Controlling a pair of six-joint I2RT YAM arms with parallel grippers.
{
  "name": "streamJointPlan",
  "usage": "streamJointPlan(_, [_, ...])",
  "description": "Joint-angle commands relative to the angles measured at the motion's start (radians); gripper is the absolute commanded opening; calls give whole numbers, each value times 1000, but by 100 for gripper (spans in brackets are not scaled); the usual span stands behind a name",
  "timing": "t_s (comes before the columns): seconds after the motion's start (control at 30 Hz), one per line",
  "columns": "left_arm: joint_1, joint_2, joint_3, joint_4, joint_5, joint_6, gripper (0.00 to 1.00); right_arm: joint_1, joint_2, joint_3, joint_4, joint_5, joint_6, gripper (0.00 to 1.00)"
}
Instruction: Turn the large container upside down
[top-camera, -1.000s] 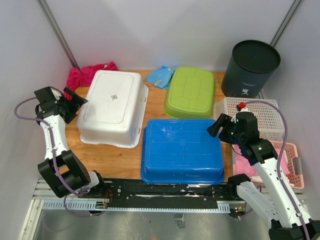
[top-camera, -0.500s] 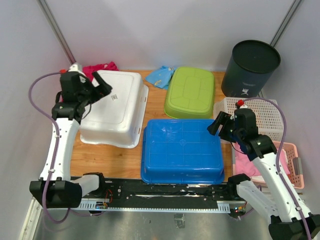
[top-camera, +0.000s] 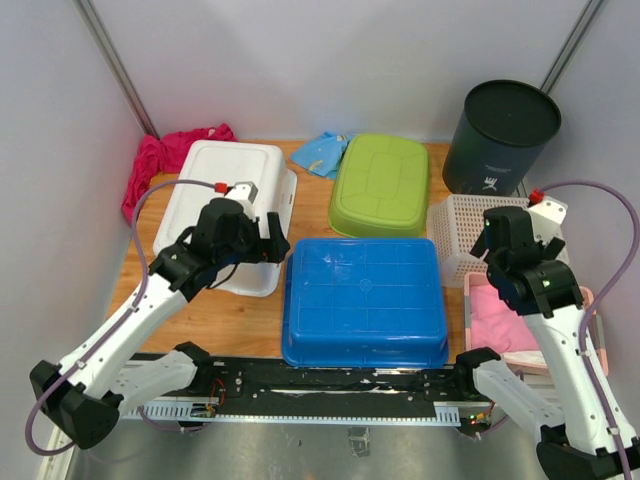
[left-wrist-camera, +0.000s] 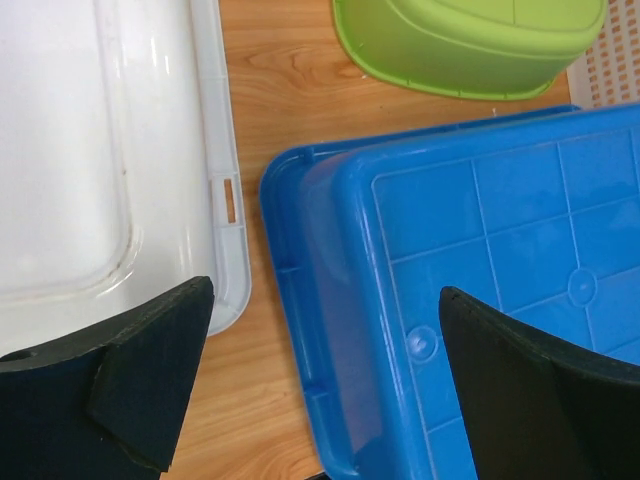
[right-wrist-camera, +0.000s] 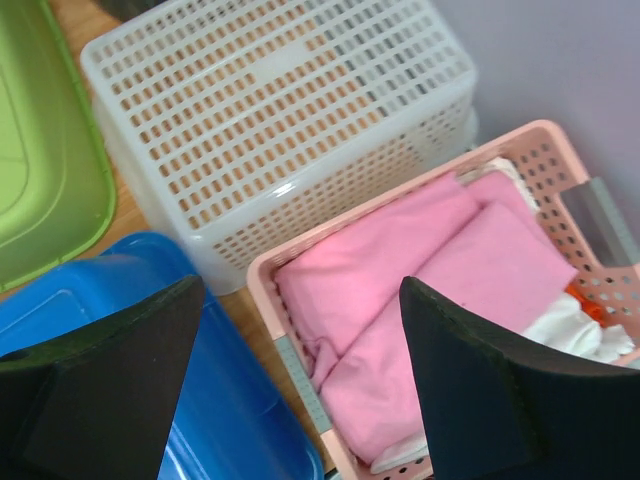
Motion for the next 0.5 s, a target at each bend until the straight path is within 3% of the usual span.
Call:
streamJointPlan(0.0, [-7, -119, -58, 58, -5, 35, 99, -2, -76, -4, -48, 181, 14, 82])
streamJointPlan(0.47, [-7, -416, -192, 207, -213, 5, 99, -2, -195, -85, 0, 174, 27, 83])
